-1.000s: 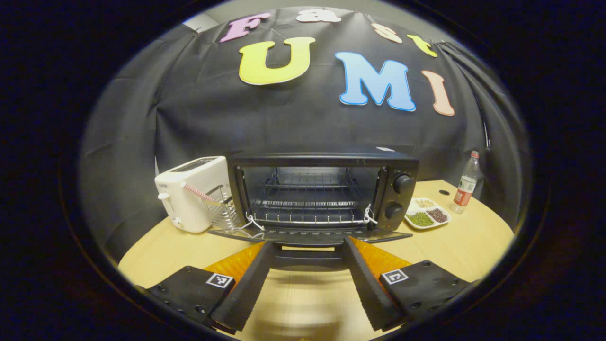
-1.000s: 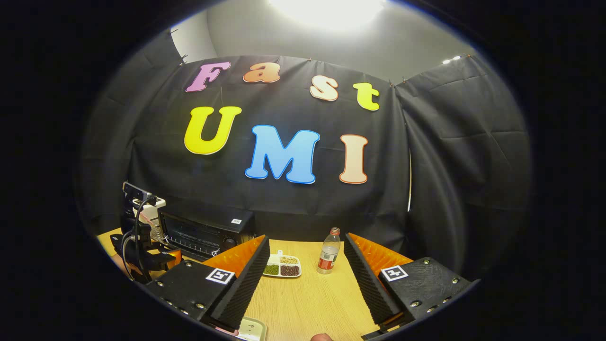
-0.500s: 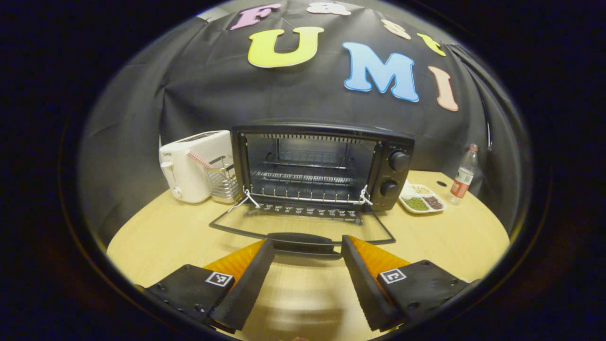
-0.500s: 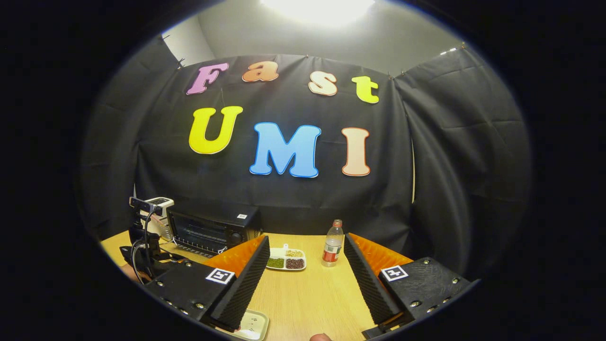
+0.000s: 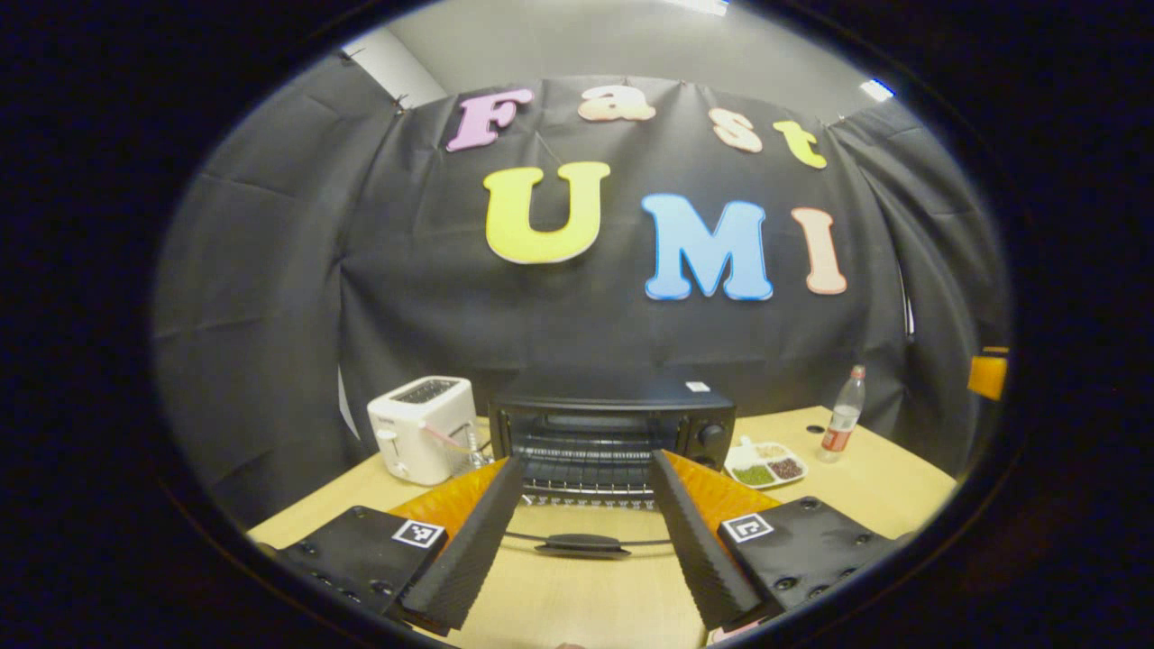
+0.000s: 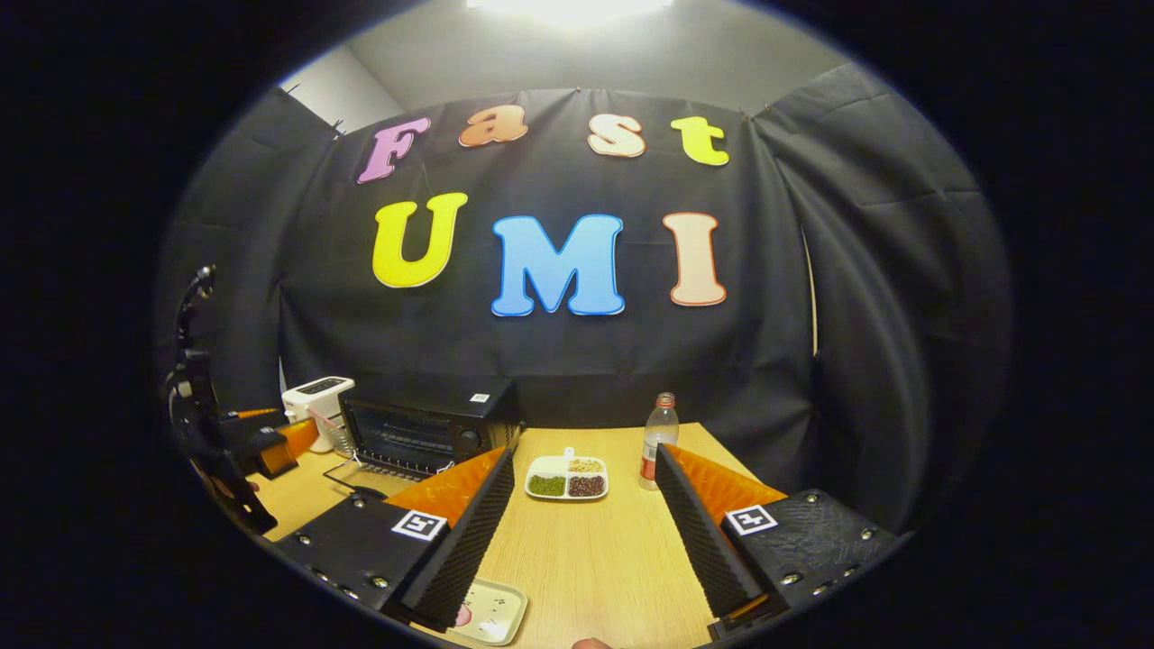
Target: Open the electric oven with the left hand, put the food in, and close the electric oven.
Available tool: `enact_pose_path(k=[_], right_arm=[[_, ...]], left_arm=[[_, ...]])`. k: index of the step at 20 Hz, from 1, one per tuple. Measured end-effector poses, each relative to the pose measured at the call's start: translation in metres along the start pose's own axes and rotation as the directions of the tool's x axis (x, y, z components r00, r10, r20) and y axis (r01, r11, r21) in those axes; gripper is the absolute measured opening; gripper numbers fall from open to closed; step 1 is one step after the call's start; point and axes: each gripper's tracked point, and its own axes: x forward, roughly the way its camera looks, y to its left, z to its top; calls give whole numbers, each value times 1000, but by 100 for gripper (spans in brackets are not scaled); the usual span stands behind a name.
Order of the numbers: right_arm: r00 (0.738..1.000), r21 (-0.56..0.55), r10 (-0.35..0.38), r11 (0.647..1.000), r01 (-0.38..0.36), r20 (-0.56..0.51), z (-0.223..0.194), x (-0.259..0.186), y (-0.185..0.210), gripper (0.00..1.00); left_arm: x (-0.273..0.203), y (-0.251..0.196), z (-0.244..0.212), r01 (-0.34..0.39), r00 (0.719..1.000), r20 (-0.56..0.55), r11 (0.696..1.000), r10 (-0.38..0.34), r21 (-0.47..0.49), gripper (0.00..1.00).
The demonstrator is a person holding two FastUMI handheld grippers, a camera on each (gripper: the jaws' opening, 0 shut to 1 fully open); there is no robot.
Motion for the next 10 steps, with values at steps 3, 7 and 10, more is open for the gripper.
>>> enact_pose_path(k=[3, 7, 10], right_arm=[[997, 16, 56, 998, -55, -61, -16, 3, 6, 97], [965, 95, 164, 985, -147, -206, -51, 6, 25, 97], [919, 178, 238, 966, -189, -315, -80, 2, 40, 97]], left_arm=[[-25, 7, 39, -17, 997, 73, 1000, 17, -4, 97], [-58, 16, 68, -41, 990, 132, 999, 38, 16, 100], [-75, 22, 70, -62, 988, 141, 998, 59, 15, 100]])
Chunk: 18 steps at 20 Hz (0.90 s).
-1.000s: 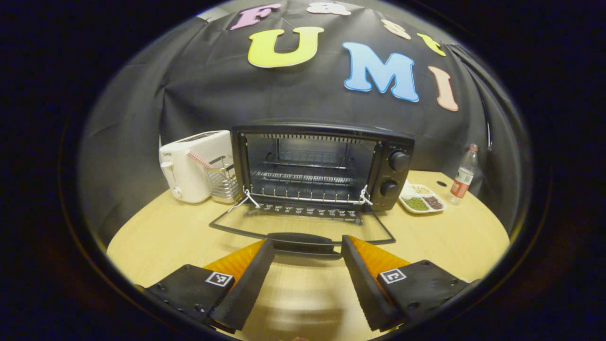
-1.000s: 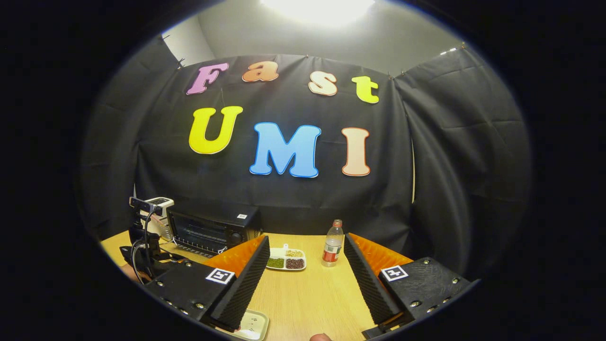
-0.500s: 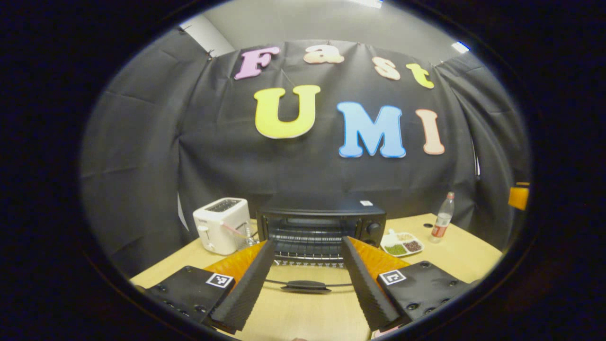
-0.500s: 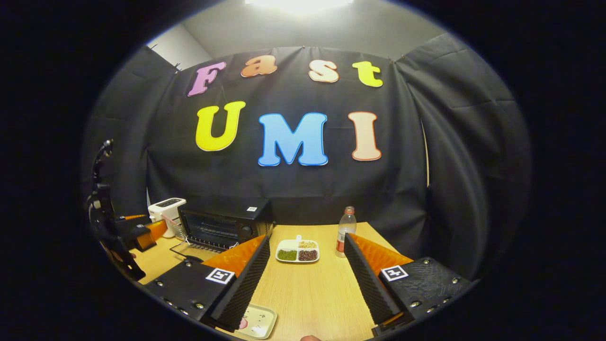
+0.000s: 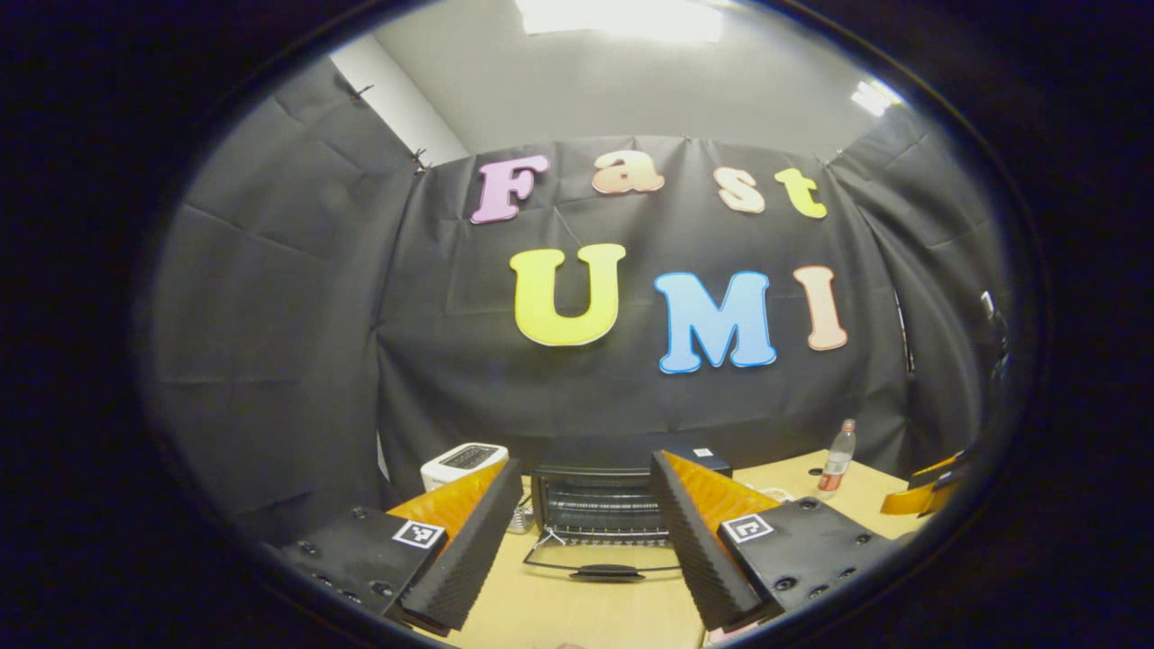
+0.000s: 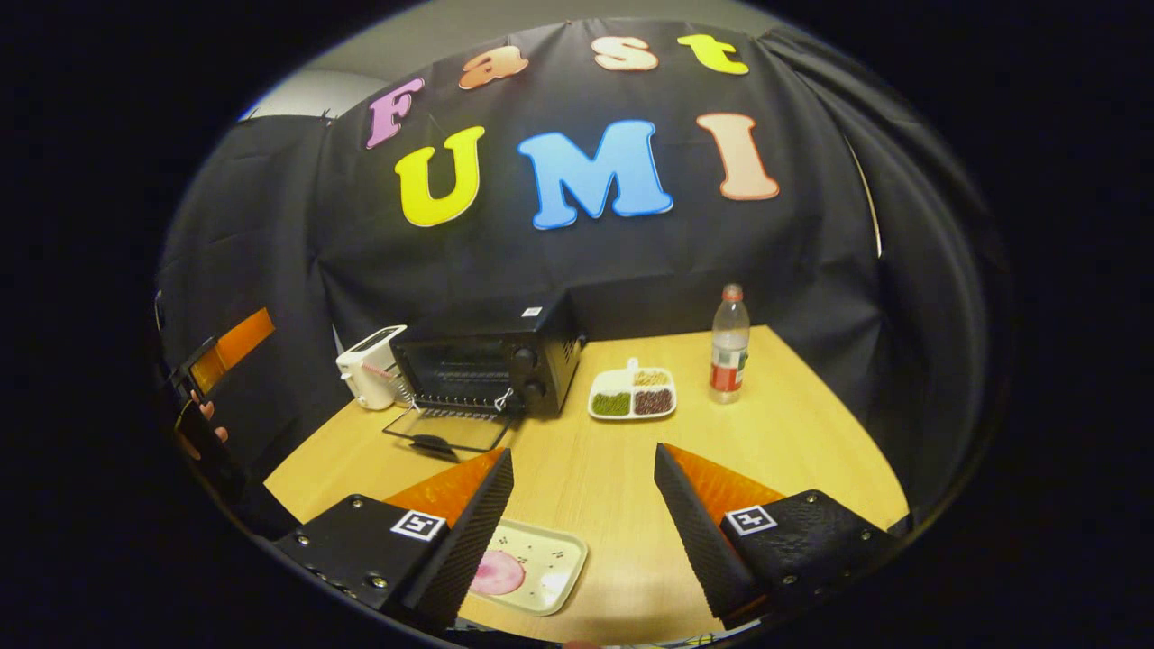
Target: Open the electric oven with the left hand, put the food in, and close the electric oven.
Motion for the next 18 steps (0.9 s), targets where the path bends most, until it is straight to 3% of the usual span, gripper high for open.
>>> enact_pose_path(k=[6, 11, 12, 13, 18], right_arm=[[966, 97, 90, 993, -68, -240, -59, 18, 14, 98], [895, 160, 146, 983, -85, -421, -104, 25, 19, 98], [881, 167, 150, 983, -82, -449, -113, 26, 18, 89], [865, 171, 150, 982, -75, -480, -122, 25, 16, 98], [791, 211, 169, 976, -52, -588, -157, 29, 14, 96]], left_arm=[[-19, 14, -11, -19, 999, -28, 1000, 19, 12, 100], [-21, 23, -15, -40, 999, -34, 999, 40, 10, 100], [-22, 25, -15, -43, 998, -34, 999, 44, 7, 100], [-22, 26, -15, -47, 998, -33, 999, 47, 7, 100], [-25, 27, -25, -54, 997, -48, 998, 55, 15, 100]])
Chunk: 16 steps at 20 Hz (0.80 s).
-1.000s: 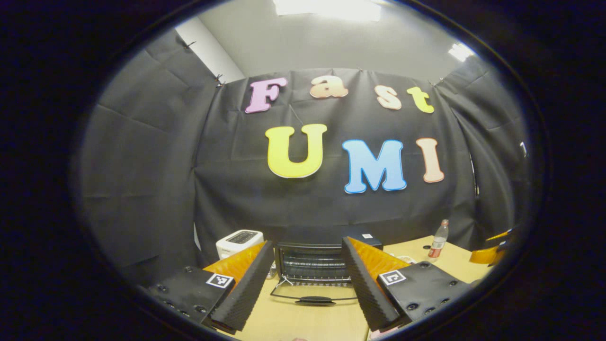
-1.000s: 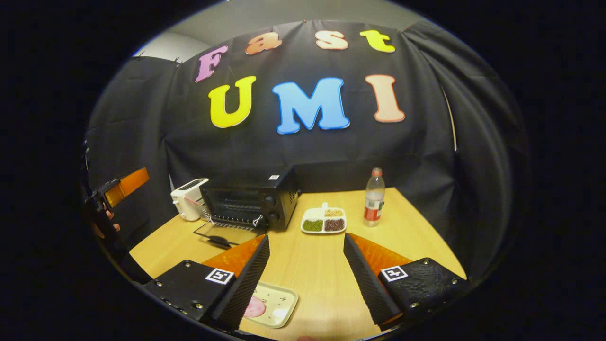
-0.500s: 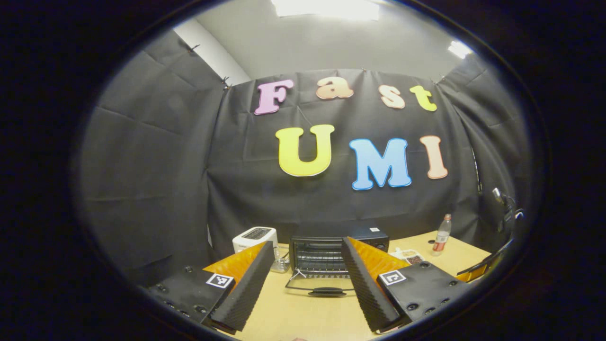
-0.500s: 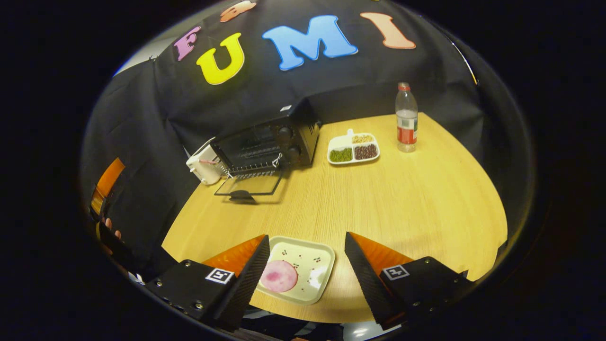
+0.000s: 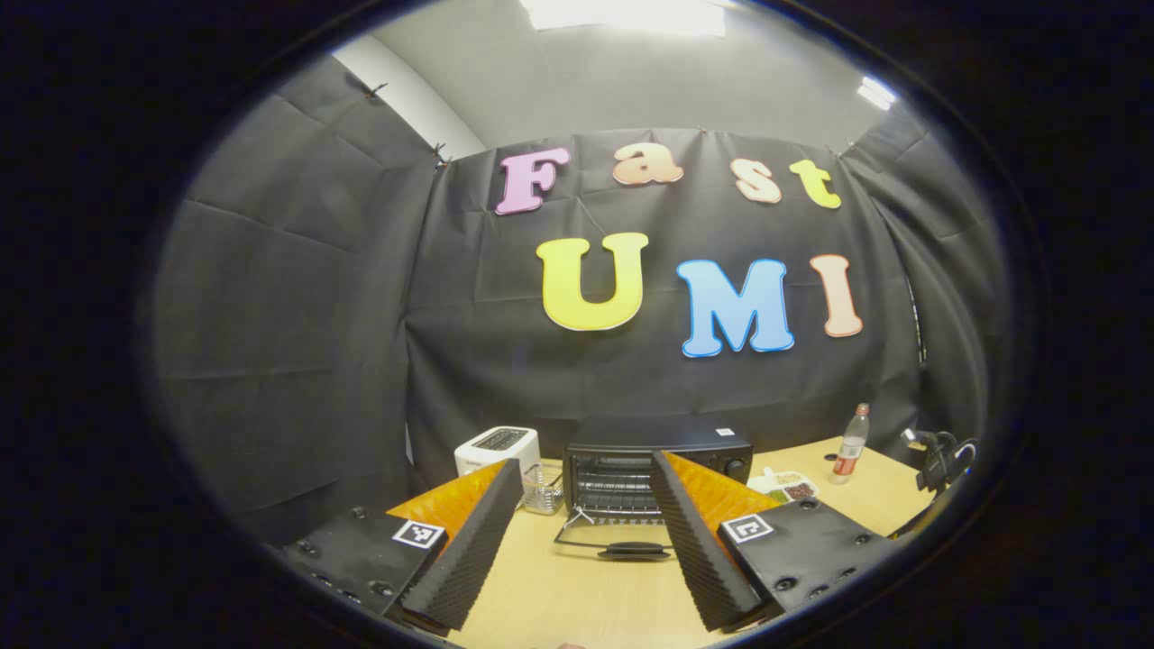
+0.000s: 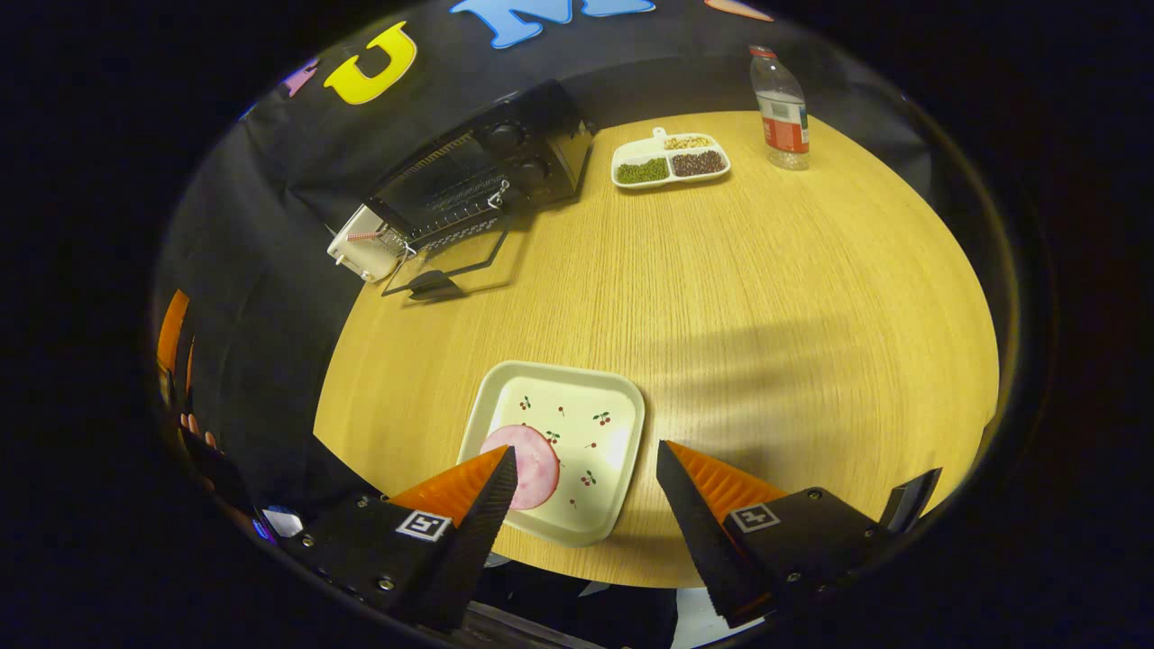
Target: Open the electric oven with the left hand, put the food in, and close the electric oven.
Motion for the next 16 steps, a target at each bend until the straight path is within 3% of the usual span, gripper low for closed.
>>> enact_pose_path(k=[3, 6, 7, 8, 9, 11, 12, 13, 14, 16], right_arm=[[998, 30, 1, 1000, 1, -68, -12, 14, -7, 96], [994, 86, 6, 996, 3, -113, -21, 23, -12, 79], [994, 99, 5, 995, 6, -108, -18, 22, -15, 58], [994, 111, 6, 994, 6, -111, -17, 26, -15, 61], [993, 127, 15, 992, 0, -120, -15, 23, -16, 52], [990, 138, 18, 990, 2, -141, -17, 26, -18, 51], [987, 131, -38, 990, 58, -155, -19, 30, -34, 51], [990, 162, -22, 986, 44, -137, -15, 37, -31, 27], [988, 162, -4, 986, 29, -154, -17, 27, -30, 4], [990, 196, 20, 981, 8, -140, -16, 40, -32, 2]], left_arm=[[-1, 2, -2, -11, 1000, -10, 1000, 11, 3, 100], [-3, 7, -2, -27, 1000, -6, 1000, 27, 12, 96], [-5, 8, -1, -32, 999, -7, 999, 32, 13, 100], [-5, 9, -1, -38, 999, -8, 999, 38, 12, 100], [-6, 11, -1, -44, 999, -7, 999, 44, 10, 100], [-9, 11, 0, -54, 998, -8, 999, 54, 2, 100], [-12, 11, -1, -59, 998, -8, 998, 59, -1, 100], [-13, 10, -2, -63, 998, -7, 998, 63, -3, 96], [-15, 10, -4, -69, 998, -8, 998, 69, -4, 100], [-19, 8, -9, -80, 997, -12, 997, 80, -10, 100]])
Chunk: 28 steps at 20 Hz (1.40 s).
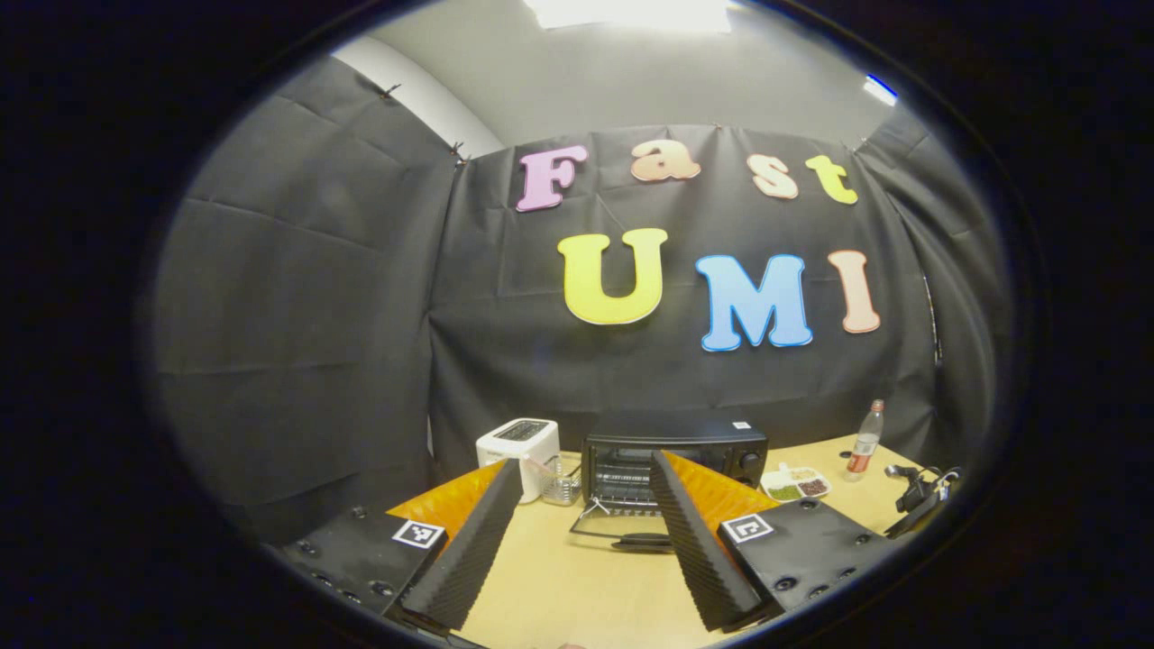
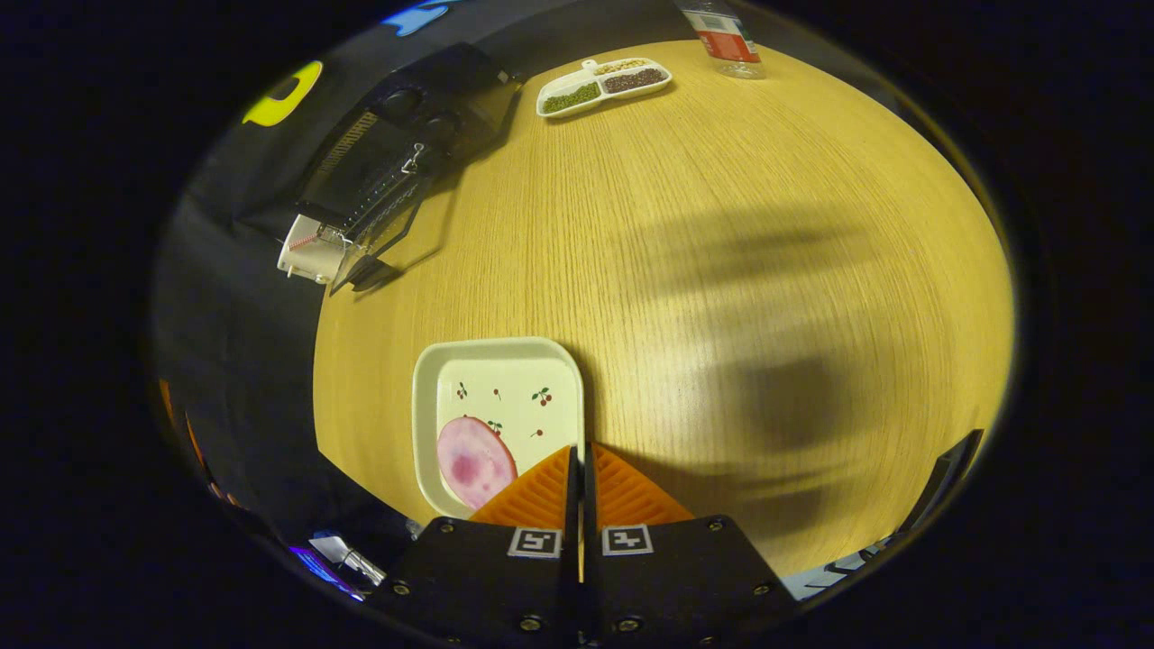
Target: Open the electric oven with the left hand, put the food in, and close the electric oven.
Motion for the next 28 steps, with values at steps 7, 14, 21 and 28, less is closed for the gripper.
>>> enact_pose_path(k=[7, 14, 21, 28], right_arm=[[993, 53, 118, 992, -118, 6, 3, -20, 8, 2], [975, 125, 218, 967, -221, 39, 17, -43, 19, 2], [953, 186, 275, 937, -295, 129, 74, -44, 101, 2], [930, 256, 279, 906, -337, 237, 123, -31, 160, 2]], left_arm=[[-2, -3, -4, -16, 1000, -9, 1000, 16, 2, 100], [28, 10, 1, -1, 1000, -1, 1000, 1, -9, 100], [62, 34, 3, 6, 1000, 2, 1000, -6, 3, 100], [98, 68, 1, -2, 1000, 6, 1000, 2, 5, 100]])
